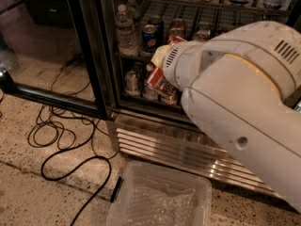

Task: Pick coke can from top shelf of fridge

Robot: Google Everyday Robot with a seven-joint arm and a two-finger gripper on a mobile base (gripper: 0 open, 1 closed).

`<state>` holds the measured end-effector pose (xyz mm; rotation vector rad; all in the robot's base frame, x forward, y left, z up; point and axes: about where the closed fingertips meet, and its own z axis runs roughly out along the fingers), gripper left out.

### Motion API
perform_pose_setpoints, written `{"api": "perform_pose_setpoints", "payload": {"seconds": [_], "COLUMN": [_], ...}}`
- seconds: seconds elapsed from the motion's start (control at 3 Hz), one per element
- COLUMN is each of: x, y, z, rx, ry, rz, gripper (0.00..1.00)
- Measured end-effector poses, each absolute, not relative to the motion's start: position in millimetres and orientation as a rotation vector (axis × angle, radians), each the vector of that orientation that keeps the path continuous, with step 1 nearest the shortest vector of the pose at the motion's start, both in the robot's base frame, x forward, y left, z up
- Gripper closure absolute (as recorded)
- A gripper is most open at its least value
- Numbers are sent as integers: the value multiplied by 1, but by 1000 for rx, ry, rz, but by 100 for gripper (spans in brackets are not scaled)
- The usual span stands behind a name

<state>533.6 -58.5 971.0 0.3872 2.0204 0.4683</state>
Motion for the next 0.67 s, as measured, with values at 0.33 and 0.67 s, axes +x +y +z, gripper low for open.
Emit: {"api": "perform_pose_setpoints", "payload": {"seconds": [0.33,0.67], "x": [532,528], "y": [-69,-68], "z": [956,942], "rx": [475,539], "ry": [2057,2092], "rz": [528,591], "gripper": [100,100]}}
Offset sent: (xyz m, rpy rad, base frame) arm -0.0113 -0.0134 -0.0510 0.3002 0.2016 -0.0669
